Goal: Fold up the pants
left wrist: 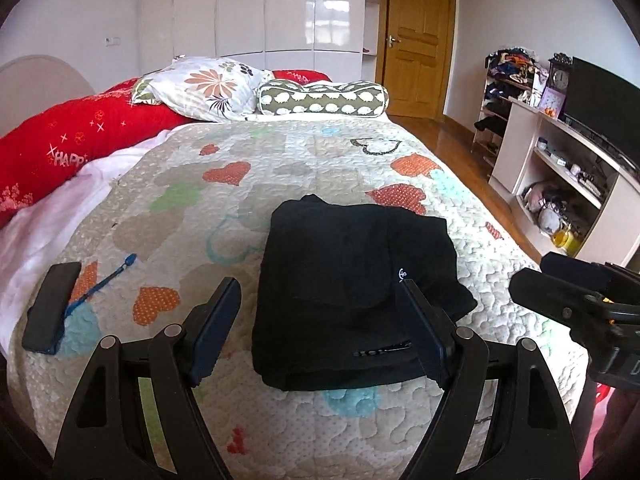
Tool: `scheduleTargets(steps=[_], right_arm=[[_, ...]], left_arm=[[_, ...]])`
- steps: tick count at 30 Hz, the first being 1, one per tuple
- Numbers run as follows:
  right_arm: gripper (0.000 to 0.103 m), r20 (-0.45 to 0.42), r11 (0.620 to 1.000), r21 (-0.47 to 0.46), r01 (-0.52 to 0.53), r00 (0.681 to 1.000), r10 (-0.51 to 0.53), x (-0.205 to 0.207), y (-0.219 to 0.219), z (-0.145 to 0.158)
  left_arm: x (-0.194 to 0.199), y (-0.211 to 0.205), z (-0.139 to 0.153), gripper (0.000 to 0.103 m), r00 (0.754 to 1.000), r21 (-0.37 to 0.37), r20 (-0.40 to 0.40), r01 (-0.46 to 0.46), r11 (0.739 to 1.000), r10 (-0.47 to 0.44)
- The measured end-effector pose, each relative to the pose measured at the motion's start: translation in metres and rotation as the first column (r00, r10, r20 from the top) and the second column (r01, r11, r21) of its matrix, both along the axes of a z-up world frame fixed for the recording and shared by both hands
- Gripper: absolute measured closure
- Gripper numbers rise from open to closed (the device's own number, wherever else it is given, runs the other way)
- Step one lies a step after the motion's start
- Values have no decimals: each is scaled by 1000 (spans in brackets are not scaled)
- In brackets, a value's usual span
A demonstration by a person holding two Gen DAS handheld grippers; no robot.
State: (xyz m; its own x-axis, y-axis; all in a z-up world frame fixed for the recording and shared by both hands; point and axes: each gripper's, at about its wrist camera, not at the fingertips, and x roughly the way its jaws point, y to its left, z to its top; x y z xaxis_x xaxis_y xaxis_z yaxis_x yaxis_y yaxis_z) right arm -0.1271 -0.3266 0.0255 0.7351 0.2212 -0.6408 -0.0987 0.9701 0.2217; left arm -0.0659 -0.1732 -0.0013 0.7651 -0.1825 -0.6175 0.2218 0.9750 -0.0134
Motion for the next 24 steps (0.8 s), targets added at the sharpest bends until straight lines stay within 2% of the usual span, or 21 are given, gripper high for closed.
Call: scheduleTargets(steps=[3, 13, 20, 24], right_arm=[[38, 7, 1000, -5, 6, 1000, -6, 9, 2, -8], [38, -29, 996, 47, 78, 997, -77, 59, -10, -46], [37, -54, 996, 65, 60, 997, -56, 79, -11, -57], [36, -37, 996, 81, 36, 999, -33, 86, -4, -52]], left_arm=[[4, -1, -5, 22, 1000, 18, 17, 10, 1000, -10], [39, 10, -28, 22, 1000, 36, -24, 4, 999, -3], [51, 16, -37, 22, 998, 49, -57, -16, 999, 19], [53, 18, -37, 22, 998, 54, -61, -21, 998, 24]])
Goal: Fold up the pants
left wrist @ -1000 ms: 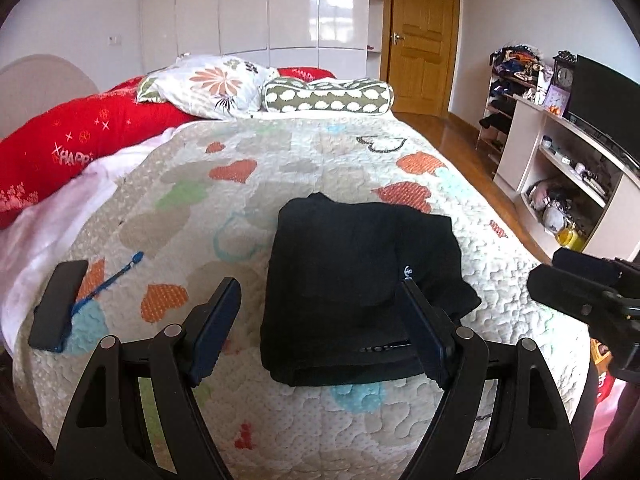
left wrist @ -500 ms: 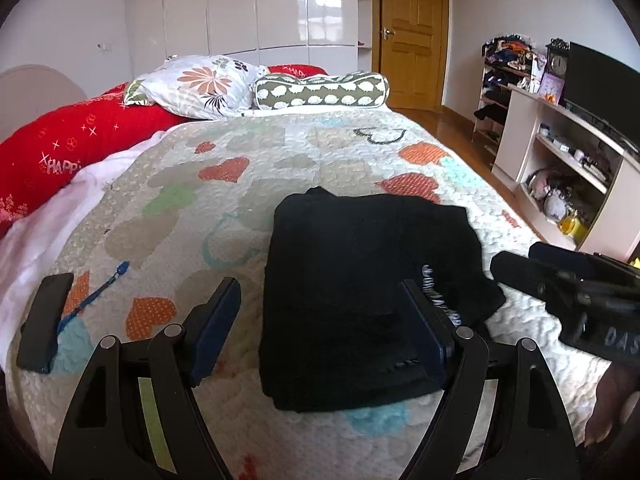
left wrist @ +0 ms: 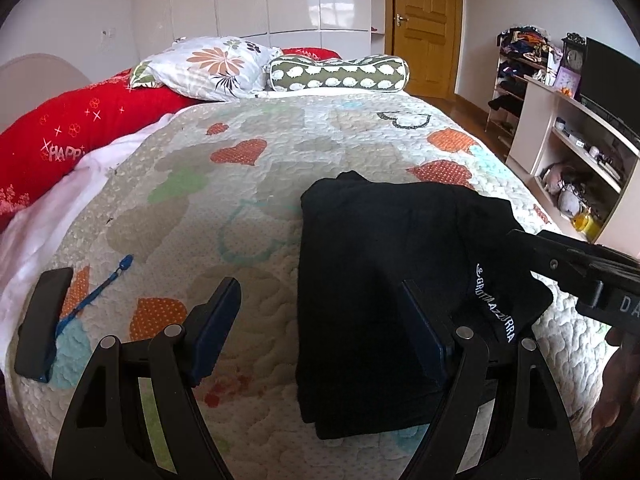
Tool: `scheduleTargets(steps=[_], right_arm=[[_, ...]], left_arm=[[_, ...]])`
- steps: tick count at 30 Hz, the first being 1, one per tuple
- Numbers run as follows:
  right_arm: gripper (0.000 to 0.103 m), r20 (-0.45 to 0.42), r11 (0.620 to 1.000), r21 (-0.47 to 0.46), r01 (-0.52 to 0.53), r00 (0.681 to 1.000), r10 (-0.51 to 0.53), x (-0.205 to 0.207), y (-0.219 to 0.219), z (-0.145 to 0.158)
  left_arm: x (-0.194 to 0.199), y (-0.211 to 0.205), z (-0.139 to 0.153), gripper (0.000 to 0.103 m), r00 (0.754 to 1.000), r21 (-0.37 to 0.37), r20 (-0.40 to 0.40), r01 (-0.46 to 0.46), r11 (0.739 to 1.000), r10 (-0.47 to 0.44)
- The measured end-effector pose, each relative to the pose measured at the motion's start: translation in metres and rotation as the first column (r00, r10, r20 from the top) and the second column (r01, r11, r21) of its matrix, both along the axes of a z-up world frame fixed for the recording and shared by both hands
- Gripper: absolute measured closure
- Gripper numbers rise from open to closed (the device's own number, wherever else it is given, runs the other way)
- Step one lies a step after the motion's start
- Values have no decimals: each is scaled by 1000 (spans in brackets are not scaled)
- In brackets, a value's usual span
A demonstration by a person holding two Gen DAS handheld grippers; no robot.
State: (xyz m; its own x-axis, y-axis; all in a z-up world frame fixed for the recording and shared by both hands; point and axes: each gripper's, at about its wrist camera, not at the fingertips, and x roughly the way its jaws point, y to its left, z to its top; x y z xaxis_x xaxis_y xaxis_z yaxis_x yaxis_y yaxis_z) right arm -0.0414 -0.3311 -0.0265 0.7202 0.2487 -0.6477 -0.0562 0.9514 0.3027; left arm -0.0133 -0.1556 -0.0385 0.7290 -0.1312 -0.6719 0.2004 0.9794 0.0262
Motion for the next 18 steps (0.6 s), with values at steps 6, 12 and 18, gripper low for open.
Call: scheduleTargets(steps=[6, 12, 18], right_arm=[[34, -22, 1000, -3, -8, 1000, 8, -9, 1, -6], [32, -16, 999, -19, 36, 999, -37, -37, -7, -3], [29, -20, 999, 21, 40, 999, -40, -35, -13, -6]], left_arm=[[-2, -2, -2, 22, 1000, -38, 1, 7, 999, -7], [-13, -2, -4, 22, 1000, -74, -18, 22, 997, -24], [-2, 14, -2, 22, 997, -159, -44, 56, 986, -64]])
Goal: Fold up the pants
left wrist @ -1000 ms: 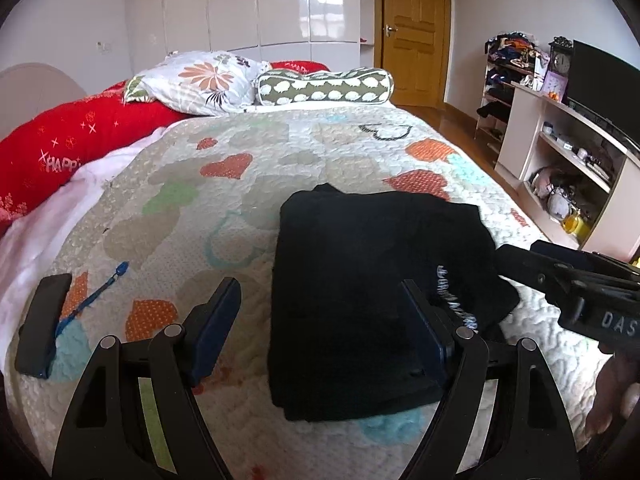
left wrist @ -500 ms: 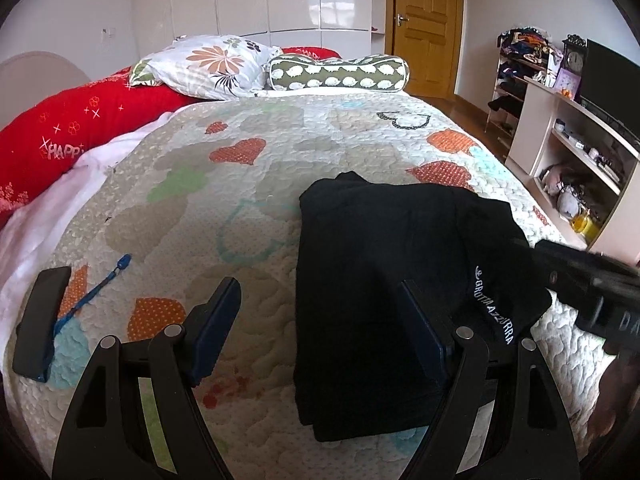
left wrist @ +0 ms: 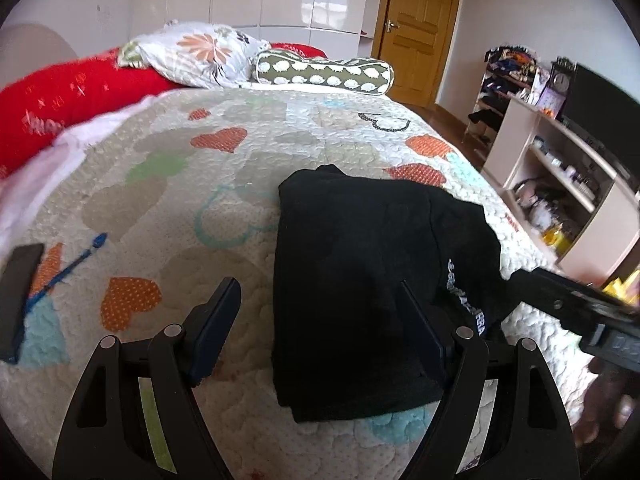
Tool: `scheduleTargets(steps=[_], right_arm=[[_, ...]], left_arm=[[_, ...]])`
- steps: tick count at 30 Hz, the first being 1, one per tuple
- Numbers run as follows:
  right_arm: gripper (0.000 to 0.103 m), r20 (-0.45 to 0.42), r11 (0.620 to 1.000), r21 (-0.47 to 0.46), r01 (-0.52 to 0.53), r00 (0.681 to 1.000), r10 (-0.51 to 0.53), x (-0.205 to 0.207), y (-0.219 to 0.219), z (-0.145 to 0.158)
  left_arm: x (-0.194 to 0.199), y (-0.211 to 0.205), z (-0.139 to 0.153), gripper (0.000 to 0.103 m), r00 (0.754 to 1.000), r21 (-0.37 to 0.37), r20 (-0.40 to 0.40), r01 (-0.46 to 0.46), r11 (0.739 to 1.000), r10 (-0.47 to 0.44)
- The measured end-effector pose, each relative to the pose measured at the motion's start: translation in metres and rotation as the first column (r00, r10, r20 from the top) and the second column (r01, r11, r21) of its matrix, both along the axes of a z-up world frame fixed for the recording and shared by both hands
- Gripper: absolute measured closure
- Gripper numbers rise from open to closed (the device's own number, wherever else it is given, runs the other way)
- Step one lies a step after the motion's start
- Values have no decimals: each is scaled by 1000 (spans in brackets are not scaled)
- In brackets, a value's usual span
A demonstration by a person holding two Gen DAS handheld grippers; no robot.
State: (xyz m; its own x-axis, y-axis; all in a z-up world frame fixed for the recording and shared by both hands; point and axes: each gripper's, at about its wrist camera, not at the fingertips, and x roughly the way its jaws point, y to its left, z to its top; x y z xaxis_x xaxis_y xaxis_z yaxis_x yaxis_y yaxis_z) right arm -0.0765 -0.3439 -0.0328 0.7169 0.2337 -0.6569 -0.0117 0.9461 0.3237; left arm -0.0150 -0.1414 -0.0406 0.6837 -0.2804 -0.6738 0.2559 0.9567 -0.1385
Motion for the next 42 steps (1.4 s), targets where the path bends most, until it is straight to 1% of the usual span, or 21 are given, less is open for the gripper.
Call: scheduleTargets(steps=[3, 6, 9, 13, 17, 18, 20, 23, 24, 25, 26, 27, 28, 29, 30, 31, 33, 37, 39, 41, 42], right_arm=[[29, -25, 1000, 29, -1, 1000, 1, 13, -10, -10], [29, -45, 994, 107, -17, 999, 22, 23, -22, -23], [28, -72, 987, 157, -30, 997, 42, 35, -28, -36], [24, -47, 982, 174, -69, 996, 78, 45, -26, -41], [22, -34, 969, 205, -139, 988, 149, 54, -20, -46], [22, -31, 967, 202, -157, 986, 167, 56, -17, -49], [22, -14, 966, 189, -175, 983, 181, 60, -13, -52], [21, 17, 952, 250, -179, 983, 181, 68, -17, -57], [21, 27, 944, 276, -180, 983, 180, 71, -18, -58], [24, 32, 940, 288, -184, 983, 183, 73, -17, -58], [34, 29, 943, 272, -190, 981, 190, 77, -13, -58], [40, 24, 948, 255, -193, 981, 193, 78, -10, -57], [52, 21, 949, 245, -199, 980, 200, 79, -6, -56], [56, 20, 947, 248, -205, 978, 206, 80, -5, -56], [62, 21, 942, 258, -213, 976, 215, 81, -4, -54], [64, 29, 938, 267, -223, 974, 223, 81, -3, -50], [66, 53, 935, 265, -236, 972, 230, 83, -3, -39], [66, 127, 934, 250, -255, 965, 229, 92, -1, -6], [66, 151, 940, 239, -244, 966, 212, 104, -3, 7], [63, 142, 949, 225, -221, 971, 192, 125, -6, 9], [58, 126, 961, 193, -196, 977, 174, 136, -6, 6]], left_arm=[[13, 11, -2, 22, 998, -65, -46, 48, 997, -51], [21, 15, -4, 22, 997, -63, -51, 61, 996, -64], [31, 16, -7, 22, 992, -100, -80, 89, 991, -98], [45, 9, -13, 22, 981, -156, -117, 134, 979, -153], [58, 0, -31, 21, 964, -178, -183, 161, 971, -193], [60, 1, -35, 21, 959, -199, -195, 167, 966, -206], [62, 5, -38, 20, 954, -245, -198, 176, 953, -227], [64, 7, -43, 18, 946, -279, -201, 194, 940, -255], [63, 6, -43, 18, 949, -270, -194, 193, 943, -250], [60, 1, -41, 19, 952, -237, -183, 200, 951, -246], [58, -4, -39, 21, 954, -210, -176, 206, 956, -244], [56, -5, -38, 29, 955, -200, -171, 206, 958, -241], [56, -6, -36, 41, 956, -206, -165, 208, 956, -243], [55, -4, -34, 46, 955, -227, -161, 208, 951, -247], [55, -1, -32, 57, 956, -247, -156, 205, 947, -248], [55, 2, -28, 64, 956, -267, -150, 206, 941, -252], [58, 7, -15, 65, 956, -294, -130, 216, 931, -263], [70, 6, 24, 65, 967, -251, -22, 242, 937, -255], [85, 5, 29, 65, 969, -238, -20, 235, 943, -246], [106, 1, 21, 56, 978, -193, -34, 197, 961, -207], [121, -2, 9, 49, 985, -129, -66, 149, 980, -158]])
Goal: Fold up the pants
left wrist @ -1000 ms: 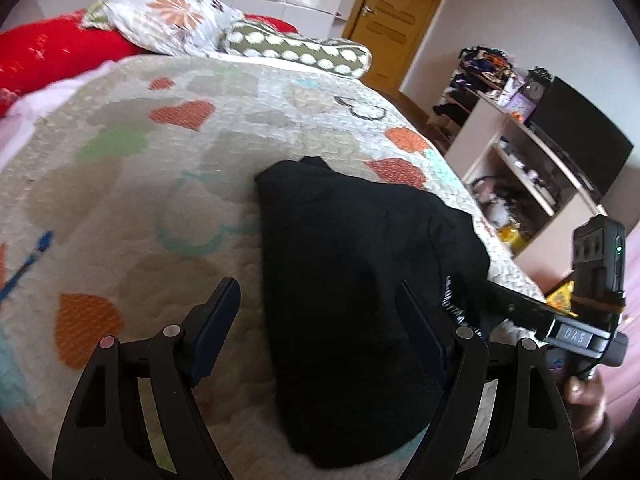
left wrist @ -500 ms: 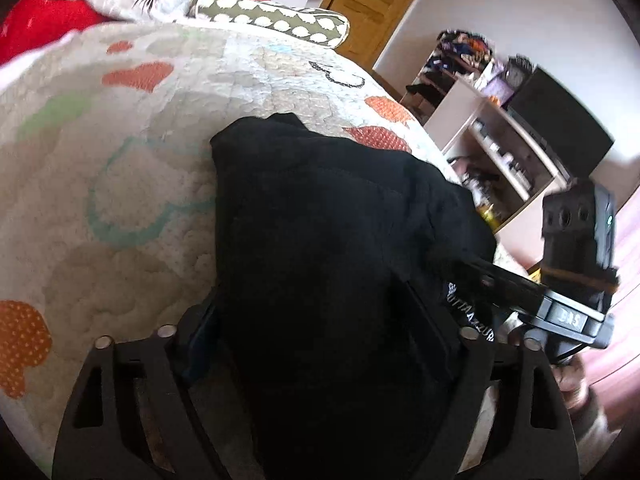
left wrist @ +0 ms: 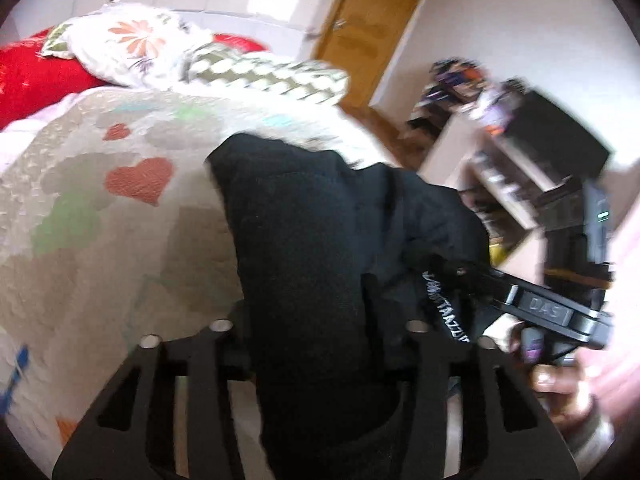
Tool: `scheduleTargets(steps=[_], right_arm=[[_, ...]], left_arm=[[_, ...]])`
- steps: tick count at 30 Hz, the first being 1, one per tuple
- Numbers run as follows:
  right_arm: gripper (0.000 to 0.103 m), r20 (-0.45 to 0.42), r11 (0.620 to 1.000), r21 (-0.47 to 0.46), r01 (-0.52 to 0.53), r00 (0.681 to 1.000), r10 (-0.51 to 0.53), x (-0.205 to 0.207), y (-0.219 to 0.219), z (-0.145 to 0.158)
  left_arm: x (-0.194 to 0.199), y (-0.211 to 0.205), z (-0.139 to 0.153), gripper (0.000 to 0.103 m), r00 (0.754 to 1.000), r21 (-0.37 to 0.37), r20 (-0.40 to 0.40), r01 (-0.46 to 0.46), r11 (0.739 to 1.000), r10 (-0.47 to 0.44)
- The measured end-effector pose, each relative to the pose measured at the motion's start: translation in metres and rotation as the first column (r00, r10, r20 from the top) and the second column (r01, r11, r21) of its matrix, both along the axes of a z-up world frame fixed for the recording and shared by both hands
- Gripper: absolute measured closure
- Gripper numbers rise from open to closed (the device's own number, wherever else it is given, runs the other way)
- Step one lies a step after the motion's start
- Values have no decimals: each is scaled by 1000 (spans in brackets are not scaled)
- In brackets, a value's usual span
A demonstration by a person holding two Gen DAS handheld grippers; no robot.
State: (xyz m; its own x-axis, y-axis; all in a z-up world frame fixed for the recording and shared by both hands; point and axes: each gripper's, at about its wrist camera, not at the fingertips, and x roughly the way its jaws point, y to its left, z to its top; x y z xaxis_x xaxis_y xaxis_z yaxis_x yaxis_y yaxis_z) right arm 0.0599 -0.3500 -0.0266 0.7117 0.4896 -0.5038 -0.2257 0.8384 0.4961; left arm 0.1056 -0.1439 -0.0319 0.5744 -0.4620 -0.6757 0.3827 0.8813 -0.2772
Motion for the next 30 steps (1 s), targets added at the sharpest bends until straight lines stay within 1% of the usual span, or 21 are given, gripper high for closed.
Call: scheduleTargets(steps=[1, 2, 3, 4, 5, 6, 8, 9, 10, 13, 15, 16, 18, 20, 21, 22, 23, 24, 27, 30], right_arm=[[48, -18, 999, -47, 26, 999, -27, 11, 0, -6], [48, -57, 987, -143, 78, 995, -87, 24, 1, -18], [47, -88, 967, -227, 116, 986, -138, 30, -1, -28], [44, -116, 952, -276, 128, 979, -166, 35, -2, -36], [44, -129, 963, -249, 108, 981, -144, 34, -5, -42], [44, -124, 970, -220, 106, 983, -136, 28, -9, -41], [44, -90, 961, -252, 118, 985, -144, 16, -12, -34], [44, -69, 950, -283, 133, 985, -158, 9, -12, -28], [44, -56, 947, -291, 139, 985, -161, 5, -13, -23], [44, -17, 963, -244, 117, 992, -125, -8, -10, -5], [44, 8, 967, -239, 84, 996, -84, -13, 0, 5], [45, 13, 967, -247, 64, 998, -63, -16, 8, 8], [45, 4, 962, -273, 31, 1000, -31, -19, 24, 5], [46, -28, 953, -302, 0, 1000, -8, -20, 39, -9], [45, -51, 948, -318, -13, 999, -3, -19, 46, -20], [45, -74, 940, -341, -22, 997, -4, -17, 51, -31], [45, -71, 925, -380, -19, 997, -8, -16, 57, -39], [45, -37, 911, -413, -7, 999, -9, -20, 62, -41], [45, -37, 904, -428, -2, 999, -15, -24, 64, -31], [45, 1, 901, -431, 43, 999, -47, -33, 62, -17]], left_arm=[[7, -1, -10, 49, 999, 47, -21, -35, 998, 37], [16, -1, -25, 46, 993, 121, -63, -89, 989, 97], [18, 3, -33, 34, 990, 118, -76, -111, 987, 120], [15, 12, -33, 28, 989, 75, -72, -127, 989, 132], [12, 20, -32, 27, 987, 59, -76, -135, 989, 140], [9, 25, -30, 27, 986, 55, -77, -142, 988, 146], [2, 35, -26, 27, 983, 51, -69, -167, 985, 170], [-1, 36, -23, 27, 983, 53, -62, -172, 984, 175], [-8, 35, -20, 27, 983, 62, -51, -174, 983, 177], [-24, 27, -14, 27, 983, 136, 14, -184, 973, 184], [-29, 21, -14, 27, 981, 188, 56, -194, 963, 187], [-28, 19, -16, 27, 980, 200, 66, -199, 959, 189], [-28, 16, -20, 27, 977, 224, 76, -211, 952, 199], [-27, 15, -26, 24, 976, 236, 83, -218, 947, 204], [-27, 16, -28, 21, 974, 238, 87, -222, 945, 207], [-27, 16, -30, 21, 975, 235, 84, -222, 946, 208], [-26, 17, -30, 21, 974, 234, 82, -226, 946, 213], [-28, 18, -30, 21, 973, 228, 80, -229, 946, 216], [-32, 21, -25, 21, 970, 205, 78, -240, 949, 228], [-40, 21, -19, 22, 966, 192, 92, -253, 948, 240]])
